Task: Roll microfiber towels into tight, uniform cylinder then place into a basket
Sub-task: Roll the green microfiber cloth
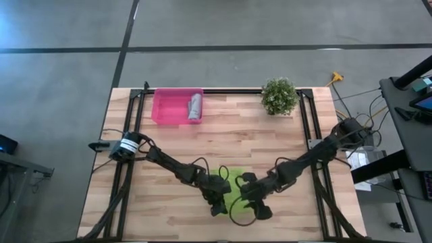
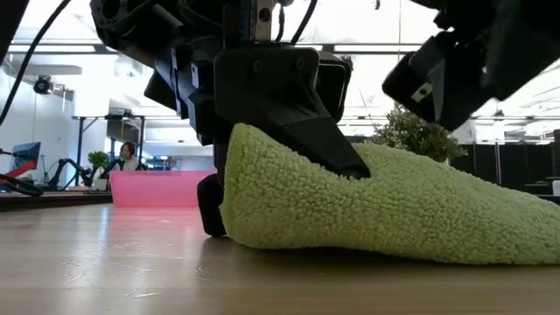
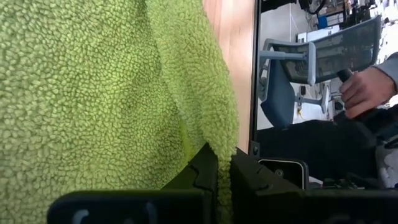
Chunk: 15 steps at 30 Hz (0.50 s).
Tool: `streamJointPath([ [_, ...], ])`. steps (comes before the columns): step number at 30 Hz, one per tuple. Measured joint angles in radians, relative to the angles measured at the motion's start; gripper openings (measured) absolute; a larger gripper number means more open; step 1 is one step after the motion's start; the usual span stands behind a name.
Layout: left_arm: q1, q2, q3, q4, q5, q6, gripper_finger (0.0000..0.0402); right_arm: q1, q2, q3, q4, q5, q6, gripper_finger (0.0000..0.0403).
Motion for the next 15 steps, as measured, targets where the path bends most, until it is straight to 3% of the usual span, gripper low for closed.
streamJointPath([
  [10,0.000,0.000,0.003,-0.002,0.002,0.000,0.0000,-0.005,0.061,-0.067,0.079,-0.020,-0.027,0.0251],
  [15,0.001,0.000,0.002,-0.001,0.002,-0.001,0.0000,-0.004,0.061,-0.090,0.123,-0.014,-0.019,0.0245],
])
